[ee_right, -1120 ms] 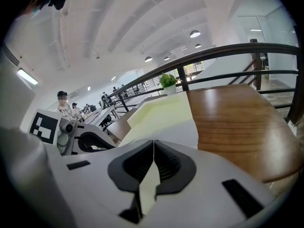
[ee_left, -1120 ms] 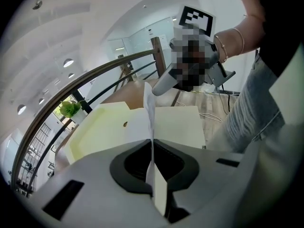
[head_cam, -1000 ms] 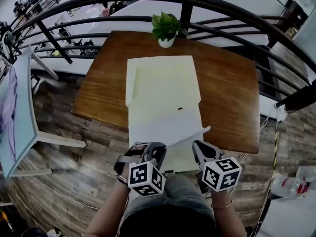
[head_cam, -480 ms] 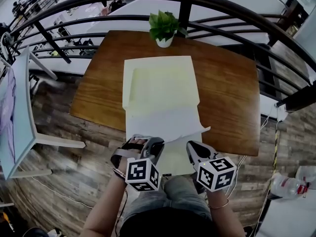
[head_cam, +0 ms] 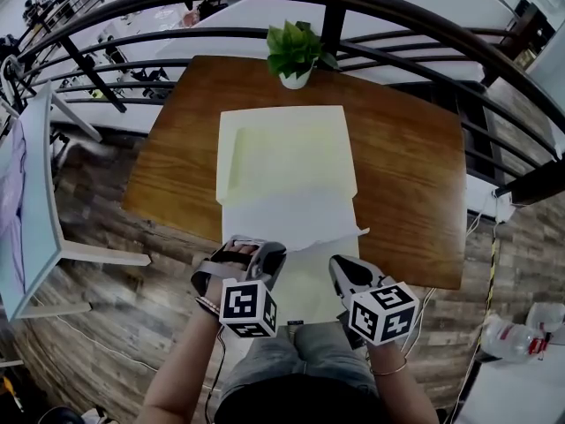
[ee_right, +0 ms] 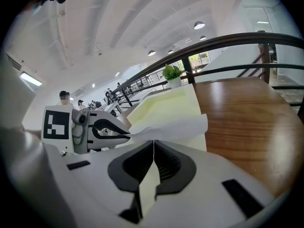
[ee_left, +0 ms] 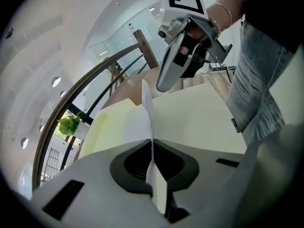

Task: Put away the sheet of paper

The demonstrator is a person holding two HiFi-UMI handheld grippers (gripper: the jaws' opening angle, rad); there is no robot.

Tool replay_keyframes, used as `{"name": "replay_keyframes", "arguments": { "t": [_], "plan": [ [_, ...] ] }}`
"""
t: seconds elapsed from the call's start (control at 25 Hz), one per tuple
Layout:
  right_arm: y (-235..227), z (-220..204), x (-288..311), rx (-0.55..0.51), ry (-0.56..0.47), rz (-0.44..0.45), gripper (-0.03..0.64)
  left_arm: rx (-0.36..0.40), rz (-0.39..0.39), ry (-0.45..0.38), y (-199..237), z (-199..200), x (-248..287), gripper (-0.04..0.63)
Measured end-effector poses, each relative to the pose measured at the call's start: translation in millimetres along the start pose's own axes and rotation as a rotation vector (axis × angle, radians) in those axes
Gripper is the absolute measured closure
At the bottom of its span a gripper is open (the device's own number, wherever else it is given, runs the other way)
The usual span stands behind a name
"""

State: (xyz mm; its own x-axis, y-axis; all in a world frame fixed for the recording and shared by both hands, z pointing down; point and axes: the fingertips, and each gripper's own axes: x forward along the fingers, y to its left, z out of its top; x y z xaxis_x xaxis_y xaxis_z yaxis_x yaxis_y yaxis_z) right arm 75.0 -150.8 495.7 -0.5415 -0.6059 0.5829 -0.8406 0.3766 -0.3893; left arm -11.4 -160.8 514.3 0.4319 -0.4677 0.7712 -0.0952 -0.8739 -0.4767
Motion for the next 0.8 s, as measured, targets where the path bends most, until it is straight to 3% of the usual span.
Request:
{"name": "replay_keyframes", "arguments": {
  "t": [0.8],
  "plan": [
    [-8.2, 1.3, 17.7, -0.003, 0.04, 0.019, 0.589, 0.155, -0.051, -0.033, 0.0, 10.0, 15.7, 0.574]
  ]
}}
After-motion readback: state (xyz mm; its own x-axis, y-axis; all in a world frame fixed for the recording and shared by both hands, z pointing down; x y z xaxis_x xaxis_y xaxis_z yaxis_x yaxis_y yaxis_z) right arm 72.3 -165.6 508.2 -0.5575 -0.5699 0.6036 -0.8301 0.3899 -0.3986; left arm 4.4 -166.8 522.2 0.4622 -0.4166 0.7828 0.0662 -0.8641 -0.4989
